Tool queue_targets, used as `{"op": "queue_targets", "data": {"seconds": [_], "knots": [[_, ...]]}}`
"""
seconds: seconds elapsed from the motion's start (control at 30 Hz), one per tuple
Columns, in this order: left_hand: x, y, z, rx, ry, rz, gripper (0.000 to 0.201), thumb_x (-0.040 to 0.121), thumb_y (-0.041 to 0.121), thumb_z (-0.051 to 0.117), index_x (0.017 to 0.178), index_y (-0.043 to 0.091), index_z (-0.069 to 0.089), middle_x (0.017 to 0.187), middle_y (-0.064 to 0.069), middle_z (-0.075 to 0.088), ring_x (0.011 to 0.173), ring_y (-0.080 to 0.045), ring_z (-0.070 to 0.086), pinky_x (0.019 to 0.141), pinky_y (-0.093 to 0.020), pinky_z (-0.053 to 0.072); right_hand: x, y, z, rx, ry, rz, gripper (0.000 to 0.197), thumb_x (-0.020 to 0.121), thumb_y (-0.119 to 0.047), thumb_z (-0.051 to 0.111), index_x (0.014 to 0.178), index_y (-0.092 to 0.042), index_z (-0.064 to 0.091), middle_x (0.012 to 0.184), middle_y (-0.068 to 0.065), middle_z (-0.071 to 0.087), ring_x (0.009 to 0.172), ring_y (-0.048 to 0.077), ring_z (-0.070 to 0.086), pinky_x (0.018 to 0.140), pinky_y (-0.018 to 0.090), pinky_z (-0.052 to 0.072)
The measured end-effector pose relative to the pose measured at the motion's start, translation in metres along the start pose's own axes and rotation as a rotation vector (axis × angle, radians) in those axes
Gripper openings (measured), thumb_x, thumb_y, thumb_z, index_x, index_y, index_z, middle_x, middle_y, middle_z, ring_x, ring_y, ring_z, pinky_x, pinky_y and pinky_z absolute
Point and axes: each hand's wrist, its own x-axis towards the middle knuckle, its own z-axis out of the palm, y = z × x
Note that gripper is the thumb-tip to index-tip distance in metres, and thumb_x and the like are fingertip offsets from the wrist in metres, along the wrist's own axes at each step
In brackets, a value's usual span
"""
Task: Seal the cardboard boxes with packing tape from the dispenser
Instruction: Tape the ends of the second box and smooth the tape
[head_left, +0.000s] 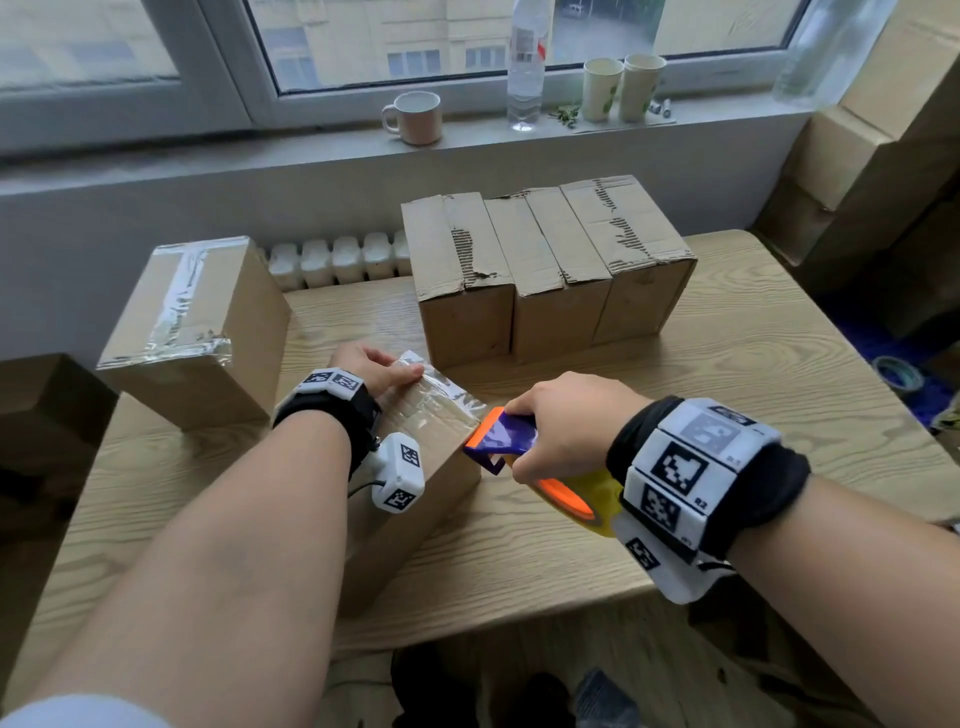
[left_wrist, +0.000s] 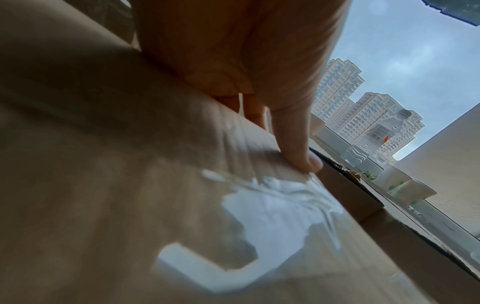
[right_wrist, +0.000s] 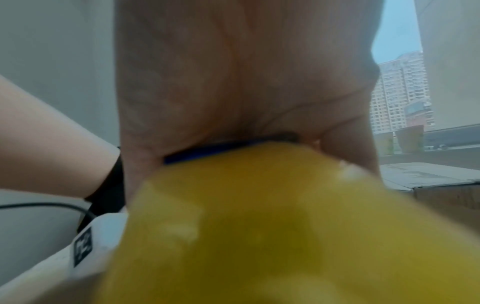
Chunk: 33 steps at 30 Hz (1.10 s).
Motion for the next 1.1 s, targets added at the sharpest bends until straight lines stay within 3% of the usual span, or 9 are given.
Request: {"op": "queue_targets", "data": {"seconds": [0.13,0.23,0.33,0.47,0.53,0.67,0.8,0.93,1.1], "knots": [[-0.001,0.002,-0.002,0.030,-0.041,-0.002,0.039,0.068,0.035,0.085,0.092,0.015,0.062,0.086,0.001,0.060,0.075,-0.013,0.053,0.059,-0.028,0.039,0.011,0.003,-0.015,0.095,-0.085,0.014,0.040,0.066,-0.044,0.067,0.104,-0.034,0.069,0.087,-0.008,0.069,0.082,0.013,0.062,0.075,0.029,0.054],[0.001,0.001,-0.003,0.008,-0.051,-0.001,0.036,0.067,0.032,0.086,0.086,0.015,0.061,0.088,-0.002,0.063,0.077,-0.016,0.056,0.070,-0.032,0.044,0.018,0.012,-0.027,0.213,-0.206,0.022,0.028,0.065,-0.042,0.068,0.093,-0.038,0.072,0.081,-0.008,0.071,0.075,0.009,0.065,0.074,0.028,0.054],[0.002,0.001,-0.003,0.018,-0.072,-0.003,0.036,0.067,0.033,0.086,0.086,0.015,0.060,0.087,-0.002,0.063,0.077,-0.016,0.056,0.072,-0.031,0.045,0.030,0.022,-0.026,0.274,-0.298,0.059,0.034,0.063,-0.044,0.070,0.094,-0.030,0.075,0.085,-0.002,0.072,0.074,0.012,0.065,0.074,0.030,0.055],[0.001,0.003,-0.006,0.091,-0.102,0.033,0.038,0.070,0.039,0.083,0.090,0.016,0.060,0.084,0.003,0.060,0.073,-0.012,0.052,0.058,-0.027,0.037,0.046,0.018,0.024,-0.143,-0.213,0.159,0.040,0.060,-0.050,0.068,0.092,-0.026,0.073,0.084,-0.003,0.069,0.080,0.018,0.065,0.066,0.024,0.050],[0.002,0.003,-0.007,0.115,-0.114,0.041,0.037,0.071,0.041,0.082,0.088,0.017,0.059,0.083,0.004,0.059,0.075,-0.011,0.053,0.060,-0.027,0.037,0.050,0.027,0.039,-0.185,-0.132,0.185,0.042,0.061,-0.056,0.066,0.096,-0.033,0.068,0.092,-0.007,0.069,0.091,0.018,0.066,0.071,0.026,0.050],[0.005,0.007,-0.011,0.205,-0.144,0.044,0.040,0.071,0.044,0.081,0.093,0.018,0.061,0.089,0.005,0.057,0.083,-0.014,0.054,0.075,-0.029,0.040,0.062,0.052,0.032,0.008,-0.034,0.288,0.051,0.071,-0.064,0.053,0.114,-0.038,0.053,0.110,-0.006,0.066,0.097,0.021,0.059,0.077,0.031,0.046],[0.013,0.012,-0.015,0.284,-0.182,0.032,0.043,0.068,0.045,0.082,0.094,0.017,0.063,0.092,0.002,0.061,0.086,-0.016,0.056,0.075,-0.031,0.042,0.084,0.058,0.036,-0.046,-0.088,0.296,0.059,0.087,-0.046,0.047,0.141,-0.027,0.032,0.120,0.005,0.060,0.106,0.027,0.058,0.086,0.037,0.049],[0.018,0.015,-0.019,0.337,-0.209,0.026,0.049,0.063,0.051,0.083,0.094,0.018,0.065,0.090,0.002,0.063,0.080,-0.014,0.057,0.067,-0.030,0.042,0.101,0.059,0.056,-0.029,-0.069,0.305,0.051,0.092,-0.028,0.048,0.139,-0.018,0.032,0.124,0.012,0.054,0.109,0.031,0.057,0.083,0.037,0.047],[0.022,0.015,-0.021,0.356,-0.243,0.017,0.047,0.062,0.052,0.083,0.092,0.019,0.066,0.089,0.002,0.063,0.075,-0.013,0.056,0.060,-0.026,0.040,0.114,0.059,0.075,0.041,-0.046,0.315,0.051,0.093,-0.031,0.053,0.137,-0.016,0.033,0.121,0.015,0.055,0.106,0.033,0.058,0.082,0.038,0.048]]}}
